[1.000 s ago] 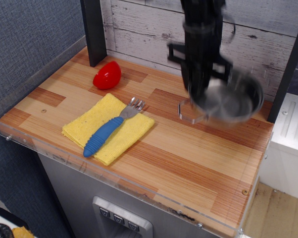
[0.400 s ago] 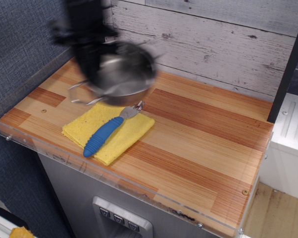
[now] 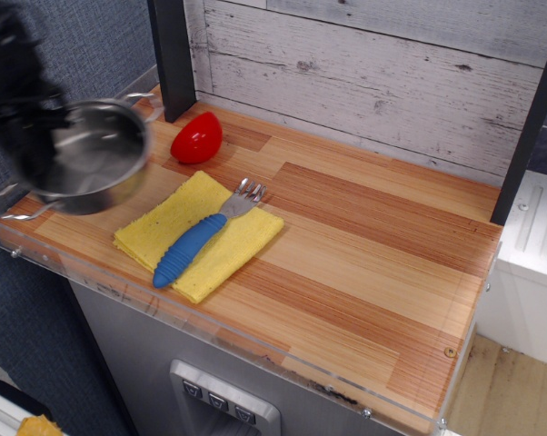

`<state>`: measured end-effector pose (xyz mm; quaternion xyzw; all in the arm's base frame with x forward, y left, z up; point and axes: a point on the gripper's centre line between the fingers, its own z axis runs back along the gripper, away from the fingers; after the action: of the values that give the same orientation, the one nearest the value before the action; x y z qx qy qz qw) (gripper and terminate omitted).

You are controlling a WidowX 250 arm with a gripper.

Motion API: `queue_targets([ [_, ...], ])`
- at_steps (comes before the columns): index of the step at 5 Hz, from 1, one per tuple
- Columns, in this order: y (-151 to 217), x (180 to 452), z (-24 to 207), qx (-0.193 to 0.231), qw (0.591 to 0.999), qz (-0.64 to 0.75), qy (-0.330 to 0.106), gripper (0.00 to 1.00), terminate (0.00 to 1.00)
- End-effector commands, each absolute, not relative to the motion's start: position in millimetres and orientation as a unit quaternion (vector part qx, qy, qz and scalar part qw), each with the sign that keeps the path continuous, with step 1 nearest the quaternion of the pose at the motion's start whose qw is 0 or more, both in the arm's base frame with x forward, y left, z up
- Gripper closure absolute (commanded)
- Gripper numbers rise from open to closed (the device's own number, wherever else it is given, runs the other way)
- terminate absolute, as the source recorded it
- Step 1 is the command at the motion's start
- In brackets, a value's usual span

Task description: Place the pot to the left of the napkin.

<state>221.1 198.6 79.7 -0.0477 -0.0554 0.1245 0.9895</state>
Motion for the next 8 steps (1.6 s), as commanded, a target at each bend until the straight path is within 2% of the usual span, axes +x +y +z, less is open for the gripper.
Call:
queue_targets([
  [1,224,224,77,-0.031,0.988,0.131,-0.076,1.00,0.00],
  [3,216,251,55,0.011,0.990,0.118,-0.075,1.00,0.00],
  [4,215,254,44,0.045,0.989,0.111,-0.082,1.00,0.00],
  [6,215,260,37,0.064,0.992,0.086,-0.066,1.00,0.00],
  [7,215,258,35,0.061,0.991,0.101,-0.055,0.00,0.00],
  [8,214,257,51,0.069,0.990,0.105,-0.064,0.00,0.00],
])
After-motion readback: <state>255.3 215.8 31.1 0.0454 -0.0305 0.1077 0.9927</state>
